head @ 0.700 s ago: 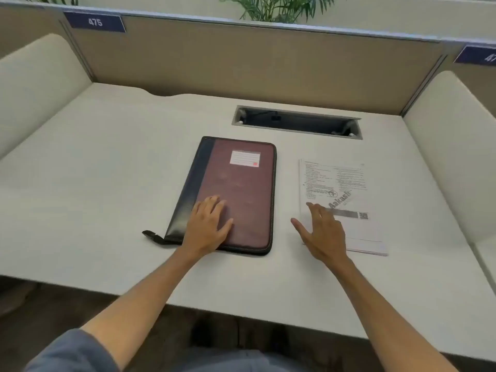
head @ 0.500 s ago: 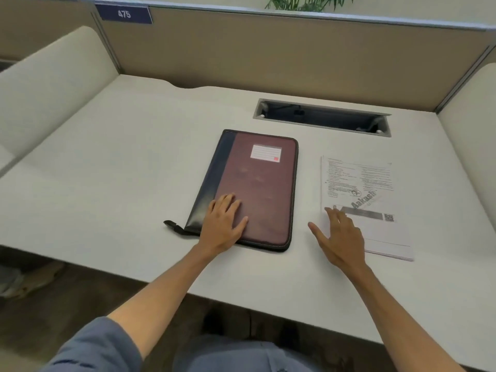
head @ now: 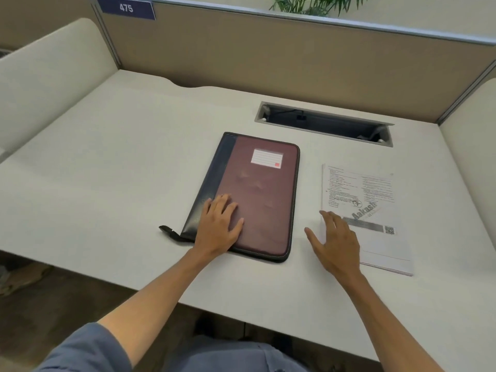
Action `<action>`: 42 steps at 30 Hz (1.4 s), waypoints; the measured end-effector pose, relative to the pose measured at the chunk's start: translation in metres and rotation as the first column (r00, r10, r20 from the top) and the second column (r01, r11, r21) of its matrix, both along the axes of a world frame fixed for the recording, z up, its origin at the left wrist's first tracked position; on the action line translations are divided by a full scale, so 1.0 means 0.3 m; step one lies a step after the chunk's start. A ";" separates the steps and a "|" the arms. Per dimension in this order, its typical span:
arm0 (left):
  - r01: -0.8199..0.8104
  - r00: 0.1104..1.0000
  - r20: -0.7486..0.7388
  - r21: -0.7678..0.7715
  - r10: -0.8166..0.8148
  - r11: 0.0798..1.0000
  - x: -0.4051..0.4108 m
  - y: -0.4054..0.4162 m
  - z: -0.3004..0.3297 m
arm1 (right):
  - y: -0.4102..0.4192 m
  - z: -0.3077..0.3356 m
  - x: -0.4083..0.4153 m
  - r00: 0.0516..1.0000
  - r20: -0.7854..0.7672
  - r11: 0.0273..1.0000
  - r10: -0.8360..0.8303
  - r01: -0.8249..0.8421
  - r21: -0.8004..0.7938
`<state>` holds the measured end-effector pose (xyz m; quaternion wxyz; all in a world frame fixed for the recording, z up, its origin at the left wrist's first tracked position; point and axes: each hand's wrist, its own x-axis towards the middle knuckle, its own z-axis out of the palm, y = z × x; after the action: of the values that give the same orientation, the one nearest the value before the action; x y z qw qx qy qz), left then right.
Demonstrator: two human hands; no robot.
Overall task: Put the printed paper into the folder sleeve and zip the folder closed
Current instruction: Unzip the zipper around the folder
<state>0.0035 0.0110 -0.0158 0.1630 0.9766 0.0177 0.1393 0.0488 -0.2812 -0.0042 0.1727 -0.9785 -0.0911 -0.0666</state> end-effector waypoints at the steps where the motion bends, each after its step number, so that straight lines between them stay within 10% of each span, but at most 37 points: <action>1: -0.012 1.000 0.008 -0.003 0.012 1.000 0.016 0.011 0.005 | 0.013 0.009 0.013 1.000 0.017 1.000 0.014 -0.014 0.022; 28: -0.375 0.903 -0.304 -0.211 0.304 0.903 0.771 0.270 0.061 | 0.484 0.096 0.683 0.939 -0.172 0.944 0.297 -0.261 0.204; 42: -0.433 0.901 -0.303 -0.590 0.311 0.681 0.939 0.310 0.019 | 0.799 0.095 0.975 0.868 -0.263 0.903 0.420 -0.371 0.217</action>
<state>0.2853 0.1040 -0.0102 0.4542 0.8439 0.2776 0.0670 0.3413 -0.0414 0.0242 0.2725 -0.9202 -0.2570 0.1141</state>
